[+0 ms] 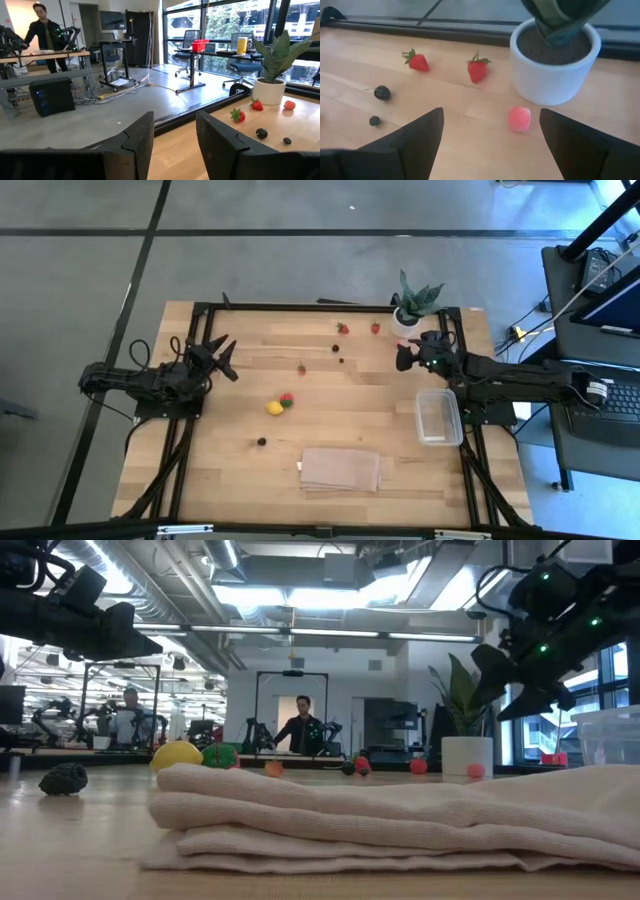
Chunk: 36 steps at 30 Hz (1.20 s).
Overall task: Pick and placing Produce into tupperware
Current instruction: Put the pink peach into the transparent bin
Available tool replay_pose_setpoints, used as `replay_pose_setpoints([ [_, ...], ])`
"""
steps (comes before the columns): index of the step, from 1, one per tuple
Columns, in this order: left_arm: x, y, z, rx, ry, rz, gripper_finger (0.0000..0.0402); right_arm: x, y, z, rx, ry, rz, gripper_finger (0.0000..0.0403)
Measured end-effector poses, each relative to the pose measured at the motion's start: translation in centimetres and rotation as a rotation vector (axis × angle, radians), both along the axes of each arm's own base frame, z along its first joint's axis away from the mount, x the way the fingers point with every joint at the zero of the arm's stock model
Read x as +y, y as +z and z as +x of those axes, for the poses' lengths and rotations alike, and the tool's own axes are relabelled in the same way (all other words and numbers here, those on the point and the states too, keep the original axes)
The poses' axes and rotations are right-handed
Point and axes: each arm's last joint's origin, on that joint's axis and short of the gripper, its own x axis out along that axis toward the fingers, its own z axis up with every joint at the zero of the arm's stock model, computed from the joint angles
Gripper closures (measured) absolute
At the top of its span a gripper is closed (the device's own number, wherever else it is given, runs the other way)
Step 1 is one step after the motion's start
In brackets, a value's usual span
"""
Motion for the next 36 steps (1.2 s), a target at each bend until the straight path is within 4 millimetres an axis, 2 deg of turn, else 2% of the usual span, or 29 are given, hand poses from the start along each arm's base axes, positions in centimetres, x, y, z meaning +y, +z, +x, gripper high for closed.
replay_pose_setpoints([
  [9,0.0,0.0,0.0,0.001,0.003,0.0,0.0262,-0.8,-1.9,1.1,0.036,-0.07,0.071,0.0073],
  [16,0.0,0.0,0.0,0.001,0.004,0.0,0.0262,-1.7,-2.8,2.2,0.056,-0.063,0.047,0.0073],
  [22,0.0,0.0,0.0,0.001,0.004,0.0,0.0262,-2.4,-4.3,2.3,0.143,-0.093,0.076,0.0073],
  [36,0.0,0.0,0.0,0.002,0.004,0.0,0.0262,-3.5,-6.5,3.1,0.174,-0.125,0.086,0.0073],
])
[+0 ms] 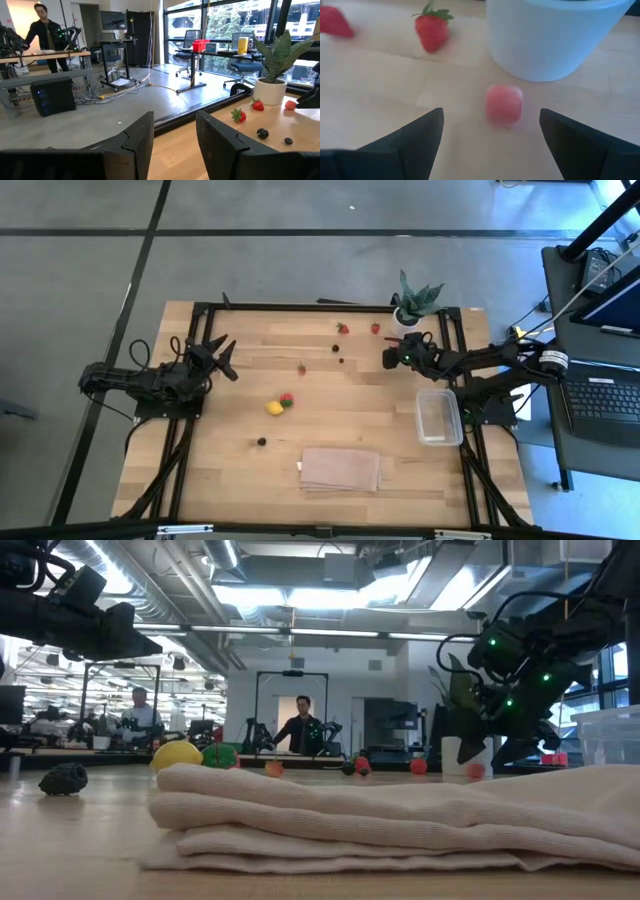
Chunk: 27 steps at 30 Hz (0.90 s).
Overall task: Pick and placing Produce into tupperware
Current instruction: Put the pink peach into the transparent bin
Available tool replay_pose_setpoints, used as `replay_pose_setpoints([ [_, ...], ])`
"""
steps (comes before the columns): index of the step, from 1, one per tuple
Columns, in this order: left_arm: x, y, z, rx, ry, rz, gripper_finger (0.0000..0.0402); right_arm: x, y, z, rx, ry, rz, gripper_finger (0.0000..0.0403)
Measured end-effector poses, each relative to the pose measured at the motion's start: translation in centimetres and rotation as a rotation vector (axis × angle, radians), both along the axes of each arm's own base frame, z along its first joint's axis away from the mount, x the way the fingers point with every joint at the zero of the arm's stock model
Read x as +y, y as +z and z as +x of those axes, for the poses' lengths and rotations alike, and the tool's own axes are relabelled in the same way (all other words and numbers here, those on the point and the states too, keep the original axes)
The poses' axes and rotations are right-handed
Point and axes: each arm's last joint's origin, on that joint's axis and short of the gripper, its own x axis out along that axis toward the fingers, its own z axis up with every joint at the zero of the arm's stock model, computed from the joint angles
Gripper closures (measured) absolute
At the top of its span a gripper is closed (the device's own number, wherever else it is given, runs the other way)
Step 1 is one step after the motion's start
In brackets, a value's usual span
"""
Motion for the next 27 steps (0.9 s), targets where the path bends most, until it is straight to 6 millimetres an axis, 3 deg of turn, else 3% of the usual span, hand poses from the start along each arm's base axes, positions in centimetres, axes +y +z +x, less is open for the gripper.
replay_pose_setpoints([
  [15,0.0,0.0,0.0,0.0,0.0,0.0,0.0262,-2.1,-0.5,1.7,0.009,0.015,0.027,0.0073],
  [27,0.0,0.0,0.0,0.0,0.0,0.0,0.0262,-2.0,-1.0,1.5,0.064,-0.021,0.086,0.0074],
])
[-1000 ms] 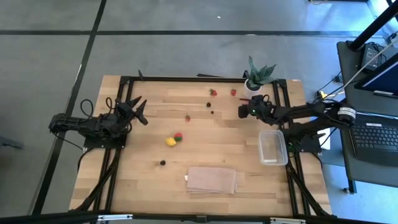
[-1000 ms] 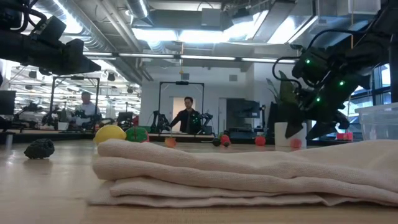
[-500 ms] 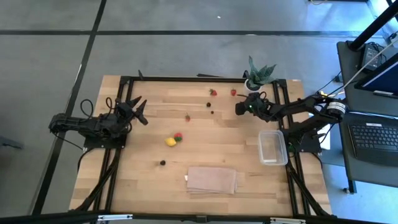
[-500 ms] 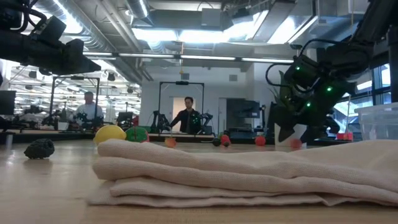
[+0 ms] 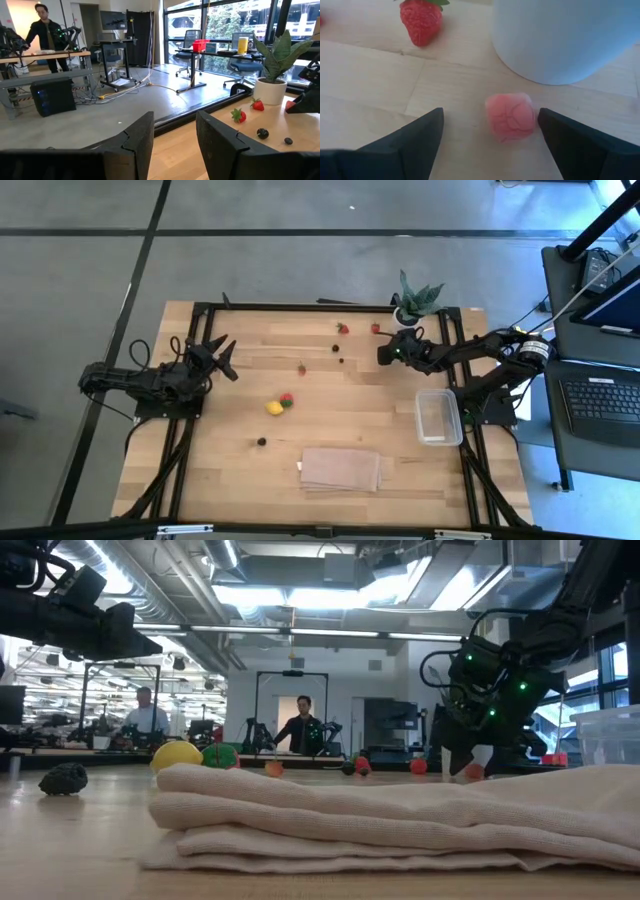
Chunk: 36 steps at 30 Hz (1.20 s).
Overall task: Pick and placing Produce into tupperware
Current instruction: Put the pink peach into the transparent bin
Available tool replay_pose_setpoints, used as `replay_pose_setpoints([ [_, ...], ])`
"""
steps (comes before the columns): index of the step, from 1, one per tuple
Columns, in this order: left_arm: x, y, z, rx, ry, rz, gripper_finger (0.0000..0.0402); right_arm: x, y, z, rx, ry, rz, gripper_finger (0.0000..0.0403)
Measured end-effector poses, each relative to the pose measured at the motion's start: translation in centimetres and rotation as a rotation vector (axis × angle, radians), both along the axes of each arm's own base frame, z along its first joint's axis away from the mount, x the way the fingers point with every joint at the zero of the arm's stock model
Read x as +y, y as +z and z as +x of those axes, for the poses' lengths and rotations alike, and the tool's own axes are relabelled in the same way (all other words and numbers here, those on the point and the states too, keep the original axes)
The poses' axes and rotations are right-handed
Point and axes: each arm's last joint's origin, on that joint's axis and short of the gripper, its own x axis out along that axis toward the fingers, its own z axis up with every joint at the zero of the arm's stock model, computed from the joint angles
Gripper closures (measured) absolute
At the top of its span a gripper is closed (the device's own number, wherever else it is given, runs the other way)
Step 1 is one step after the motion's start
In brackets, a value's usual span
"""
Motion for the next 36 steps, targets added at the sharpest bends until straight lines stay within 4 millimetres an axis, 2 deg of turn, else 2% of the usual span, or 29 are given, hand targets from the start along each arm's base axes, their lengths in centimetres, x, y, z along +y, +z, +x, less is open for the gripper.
replay_pose_setpoints([
  [7,0.0,0.0,0.0,0.0,0.0,0.0,0.0262,0.0,-0.02,-0.02,-0.003,-0.005,-0.002,0.0113],
  [24,0.0,-0.01,0.0,0.0,0.0,0.0,0.0262,0.14,0.22,0.09,-0.04,0.028,0.031,0.0289],
  [27,0.0,-0.01,0.0,0.0,0.0,0.0,0.0262,0.2,0.38,0.09,-0.051,0.037,0.037,0.0303],
  [36,0.0,-0.01,0.0,0.001,0.0,0.0,0.0262,0.21,0.43,0.1,-0.055,0.038,0.039,0.0304],
])
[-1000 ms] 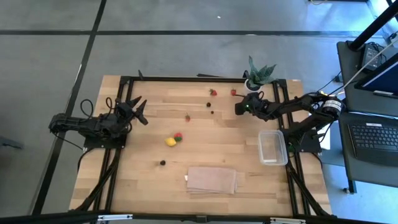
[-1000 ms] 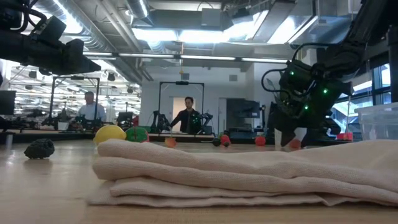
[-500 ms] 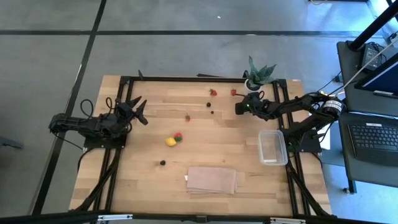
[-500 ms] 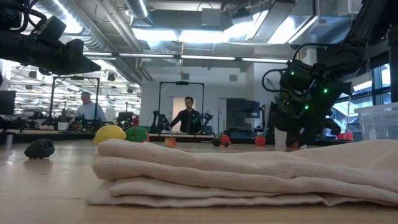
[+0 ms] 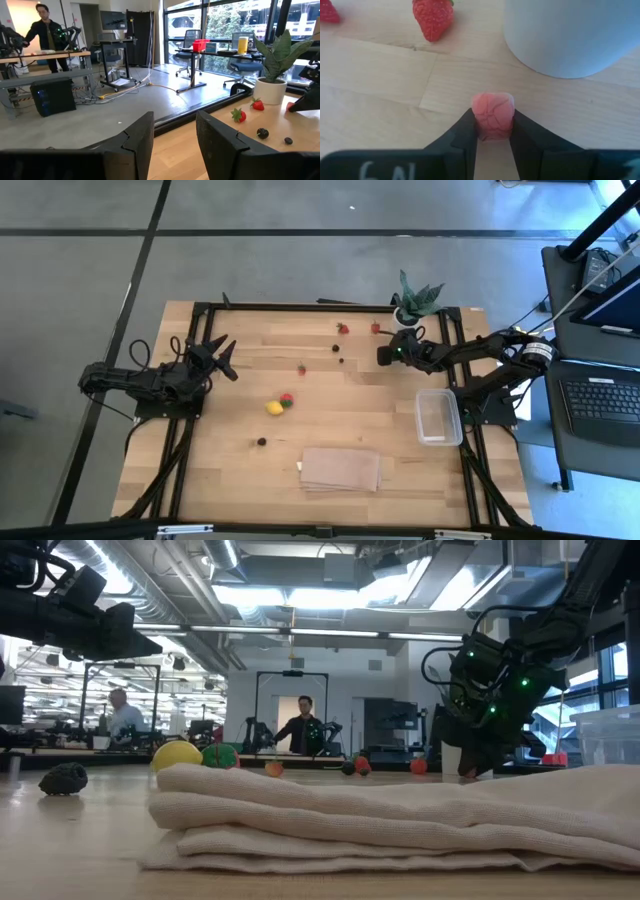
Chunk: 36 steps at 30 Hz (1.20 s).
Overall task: Pick and placing Produce into tupperware
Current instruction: Put the pink peach into the transparent bin
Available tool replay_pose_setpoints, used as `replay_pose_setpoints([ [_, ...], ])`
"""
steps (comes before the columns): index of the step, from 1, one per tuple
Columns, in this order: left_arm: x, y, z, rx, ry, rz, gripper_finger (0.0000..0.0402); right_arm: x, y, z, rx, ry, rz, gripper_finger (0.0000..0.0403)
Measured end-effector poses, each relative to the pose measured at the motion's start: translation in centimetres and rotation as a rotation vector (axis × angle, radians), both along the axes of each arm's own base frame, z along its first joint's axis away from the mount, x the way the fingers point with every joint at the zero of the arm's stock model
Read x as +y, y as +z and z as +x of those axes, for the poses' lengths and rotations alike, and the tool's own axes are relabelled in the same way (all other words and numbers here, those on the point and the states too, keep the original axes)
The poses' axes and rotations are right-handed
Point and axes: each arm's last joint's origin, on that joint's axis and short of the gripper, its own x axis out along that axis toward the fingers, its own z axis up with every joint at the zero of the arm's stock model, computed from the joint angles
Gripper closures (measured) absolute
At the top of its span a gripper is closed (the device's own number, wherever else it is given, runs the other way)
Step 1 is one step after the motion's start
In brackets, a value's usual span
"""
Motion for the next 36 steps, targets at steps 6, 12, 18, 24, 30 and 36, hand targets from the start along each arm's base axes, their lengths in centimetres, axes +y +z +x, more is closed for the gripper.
replay_pose_setpoints([
  [6,0.0,0.0,0.0,0.0,0.0,0.0,0.0262,-0.1,0.6,0.9,-0.049,0.091,0.059,0.0304],
  [12,0.0,0.0,0.0,0.001,0.0,0.0,0.0262,-0.5,3.4,4.1,-0.108,0.418,0.088,0.0305],
  [18,0.0,0.0,0.0,0.0,0.0,-0.001,0.0262,0.9,8.3,7.9,0.018,0.753,0.123,0.0305],
  [24,0.0,0.0,0.0,-0.002,0.0,-0.001,0.0262,3.5,16.0,9.4,0.16,0.977,0.151,0.0305],
  [30,0.0,0.0,0.0,-0.004,-0.001,-0.002,0.0262,7.3,24.6,5.2,0.077,1.003,0.161,0.0302],
  [36,0.0,0.0,0.0,-0.029,-0.001,-0.019,0.0262,10.9,27.9,-2.0,0.024,0.859,0.227,0.0305],
])
